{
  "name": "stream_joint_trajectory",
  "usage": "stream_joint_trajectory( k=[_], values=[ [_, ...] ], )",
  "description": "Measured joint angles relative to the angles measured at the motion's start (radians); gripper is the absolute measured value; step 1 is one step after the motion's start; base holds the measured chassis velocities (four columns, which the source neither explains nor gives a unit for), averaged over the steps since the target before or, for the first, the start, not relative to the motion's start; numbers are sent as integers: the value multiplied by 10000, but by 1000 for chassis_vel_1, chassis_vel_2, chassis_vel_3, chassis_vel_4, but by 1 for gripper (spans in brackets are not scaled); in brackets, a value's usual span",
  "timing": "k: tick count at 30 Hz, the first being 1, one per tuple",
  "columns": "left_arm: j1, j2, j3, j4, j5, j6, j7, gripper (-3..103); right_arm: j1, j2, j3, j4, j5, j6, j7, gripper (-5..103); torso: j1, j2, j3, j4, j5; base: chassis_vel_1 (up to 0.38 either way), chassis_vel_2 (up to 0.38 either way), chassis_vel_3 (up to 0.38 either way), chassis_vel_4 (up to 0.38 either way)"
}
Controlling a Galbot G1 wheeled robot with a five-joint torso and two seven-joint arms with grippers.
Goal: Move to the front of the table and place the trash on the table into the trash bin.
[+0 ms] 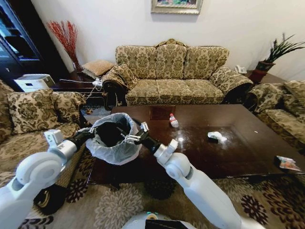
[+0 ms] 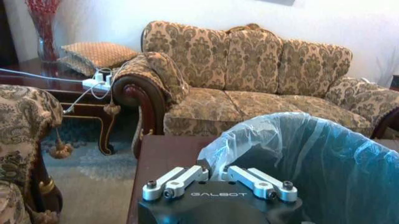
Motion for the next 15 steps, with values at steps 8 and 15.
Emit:
stream_joint_trajectory(
  k=[8, 15],
  values=[
    [-38, -90, 56, -13, 18, -29, -6, 4, -533, 42, 1871, -3031, -792, 182, 1111, 100, -1, -1, 0, -1, 4, 0, 0, 0, 0],
    [79, -310, 87, -139, 145, -29, -5, 4, -54, 620, 2463, -6331, -1480, 354, 1070, 100, 0, -1, 1, 0, 2, 0, 0, 0, 0]
  ],
)
